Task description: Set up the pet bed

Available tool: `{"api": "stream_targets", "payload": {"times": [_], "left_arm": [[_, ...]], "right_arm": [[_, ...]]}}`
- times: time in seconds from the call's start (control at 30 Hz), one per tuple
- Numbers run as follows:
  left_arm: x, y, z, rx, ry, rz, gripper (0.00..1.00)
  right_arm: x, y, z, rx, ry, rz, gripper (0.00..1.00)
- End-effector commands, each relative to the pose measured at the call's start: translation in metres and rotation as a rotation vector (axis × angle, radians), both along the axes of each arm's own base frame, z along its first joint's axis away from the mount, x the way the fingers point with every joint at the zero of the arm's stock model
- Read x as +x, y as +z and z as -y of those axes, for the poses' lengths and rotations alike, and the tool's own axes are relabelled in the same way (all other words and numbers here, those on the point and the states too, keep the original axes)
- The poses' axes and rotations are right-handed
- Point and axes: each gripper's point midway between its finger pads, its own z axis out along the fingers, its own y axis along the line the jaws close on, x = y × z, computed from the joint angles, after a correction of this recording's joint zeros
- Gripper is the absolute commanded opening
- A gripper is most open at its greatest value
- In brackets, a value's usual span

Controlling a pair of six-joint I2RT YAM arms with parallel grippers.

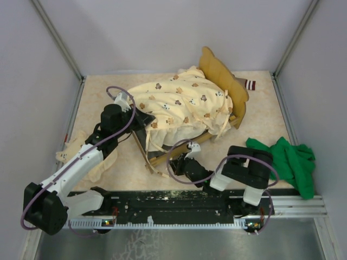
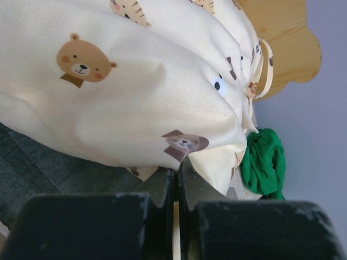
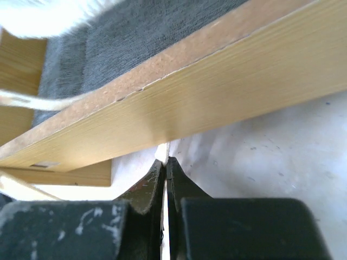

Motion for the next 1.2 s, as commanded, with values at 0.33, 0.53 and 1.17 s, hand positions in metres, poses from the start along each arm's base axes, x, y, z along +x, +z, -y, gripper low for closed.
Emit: {"api": "stream_targets", "payload": {"times": [0.33,0.53,1.17], "left_arm": [[-0.011,-0.008,0.001,0.017,-0.043,0.006,0.00],[-0.019,-0.011,-0.010,0.071,-0.023,-0.004,0.13],[-0.157,-0.039,-0.015,0.032,-0.375,-0.225,0.60]], "right_arm": [[-0.104,0.022,0.016,-0.119,0.467,-0.108,0.00],[-0.161,0.076,0.016,-0.010,0.745,-0.008,0.00],[-0.125,0.144,-0.033,0.154,0.593,0.103,0.00]]}}
